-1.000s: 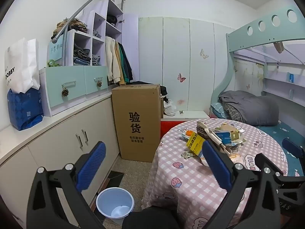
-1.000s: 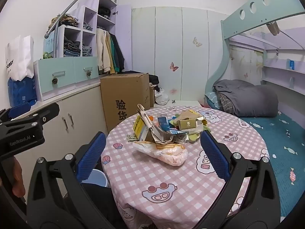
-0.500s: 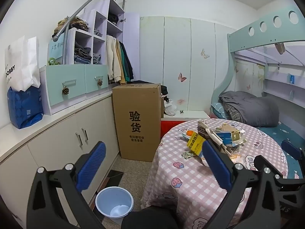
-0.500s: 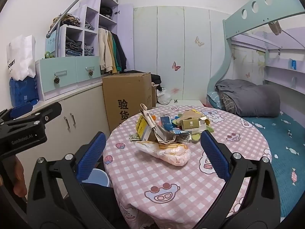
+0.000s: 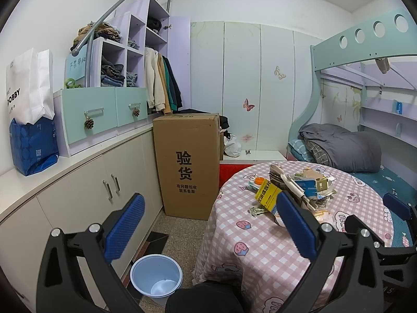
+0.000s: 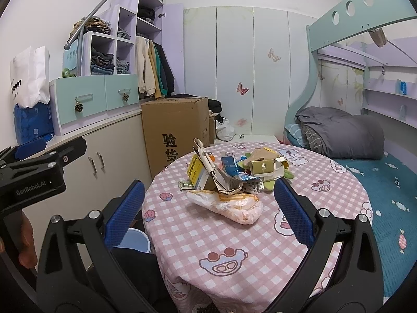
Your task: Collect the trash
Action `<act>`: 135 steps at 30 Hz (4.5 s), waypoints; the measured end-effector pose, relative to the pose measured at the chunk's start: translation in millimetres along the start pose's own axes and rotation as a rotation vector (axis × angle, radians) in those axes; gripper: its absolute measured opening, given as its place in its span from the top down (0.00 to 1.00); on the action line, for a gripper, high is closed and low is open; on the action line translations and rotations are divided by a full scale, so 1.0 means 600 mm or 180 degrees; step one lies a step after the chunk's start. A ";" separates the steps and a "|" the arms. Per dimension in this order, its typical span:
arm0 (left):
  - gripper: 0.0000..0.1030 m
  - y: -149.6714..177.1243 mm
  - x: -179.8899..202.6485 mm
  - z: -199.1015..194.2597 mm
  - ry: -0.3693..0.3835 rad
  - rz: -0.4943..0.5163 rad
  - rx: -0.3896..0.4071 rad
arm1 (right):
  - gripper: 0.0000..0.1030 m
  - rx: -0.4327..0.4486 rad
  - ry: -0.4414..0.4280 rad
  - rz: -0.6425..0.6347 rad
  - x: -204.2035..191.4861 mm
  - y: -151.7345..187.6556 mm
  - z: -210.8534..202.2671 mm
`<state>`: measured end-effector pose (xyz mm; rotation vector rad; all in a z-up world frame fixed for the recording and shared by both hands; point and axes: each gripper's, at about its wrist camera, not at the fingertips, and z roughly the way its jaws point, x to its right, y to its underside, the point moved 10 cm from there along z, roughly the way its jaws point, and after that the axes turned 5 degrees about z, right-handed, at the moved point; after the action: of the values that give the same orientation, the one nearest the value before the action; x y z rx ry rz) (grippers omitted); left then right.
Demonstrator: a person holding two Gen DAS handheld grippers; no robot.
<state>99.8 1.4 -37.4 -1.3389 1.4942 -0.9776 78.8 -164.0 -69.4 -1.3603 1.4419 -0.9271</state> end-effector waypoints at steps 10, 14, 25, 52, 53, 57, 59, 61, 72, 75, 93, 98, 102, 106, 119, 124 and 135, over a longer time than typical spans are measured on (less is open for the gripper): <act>0.04 0.001 0.002 0.000 0.0003 0.0011 -0.0008 | 0.06 -0.0009 0.0000 0.0010 0.000 0.003 0.000; 0.04 0.002 0.002 0.000 0.0003 0.0012 -0.0010 | 0.06 -0.0019 -0.0002 0.0014 0.001 0.005 -0.001; 0.04 0.004 0.003 0.000 0.0000 0.0020 -0.0021 | 0.06 -0.0030 -0.0002 0.0025 0.004 0.010 0.002; 0.04 0.010 0.022 0.007 -0.0016 0.0095 -0.0125 | 0.06 -0.0129 -0.0034 0.0148 0.025 0.015 0.006; 0.04 0.011 0.023 0.008 -0.0016 0.0097 -0.0128 | 0.06 -0.0134 -0.0040 0.0150 0.026 0.015 0.006; 0.04 0.011 0.026 0.011 -0.0031 0.0113 -0.0156 | 0.06 -0.0156 -0.0046 0.0179 0.029 0.017 0.010; 0.04 0.012 0.028 0.013 -0.0034 0.0121 -0.0170 | 0.06 -0.0180 -0.0055 0.0206 0.032 0.019 0.013; 0.04 0.014 0.030 0.016 -0.0038 0.0125 -0.0185 | 0.06 -0.0213 -0.0059 0.0228 0.036 0.023 0.017; 0.04 0.045 0.067 0.063 0.0180 0.0065 -0.0512 | 0.06 -0.0415 -0.0041 0.0493 0.086 0.046 0.056; 0.04 0.055 0.077 0.078 0.0198 0.0038 -0.0595 | 0.06 -0.0434 -0.0023 0.0526 0.098 0.050 0.065; 0.04 0.041 0.212 0.194 0.0512 0.0254 -0.0866 | 0.06 -0.0507 0.0416 0.0688 0.237 0.044 0.135; 0.11 0.032 0.261 0.232 0.0756 0.0244 -0.0949 | 0.06 -0.0583 0.0437 0.0696 0.255 0.047 0.158; 0.34 0.035 0.299 0.257 0.0948 0.0277 -0.1073 | 0.06 -0.0655 0.0366 0.0676 0.254 0.050 0.174; 0.75 0.050 0.319 0.277 0.1136 0.0276 -0.1203 | 0.06 -0.0686 0.0260 0.0554 0.240 0.043 0.188; 0.96 0.048 0.289 0.277 0.1433 0.0106 -0.1093 | 0.17 -0.0918 -0.0133 -0.0106 0.147 0.037 0.256; 0.97 0.045 0.292 0.273 0.1465 0.0203 -0.1031 | 0.60 -0.1047 -0.0223 -0.0110 0.133 0.042 0.283; 0.97 -0.011 0.291 0.224 0.1607 0.0216 -0.0618 | 0.95 -0.0911 -0.0474 0.0102 0.124 -0.001 0.256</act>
<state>224.1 -172.8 -90.3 -1.2155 2.0431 -1.2102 227.5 -227.6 -123.4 -1.5742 1.5170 -0.6003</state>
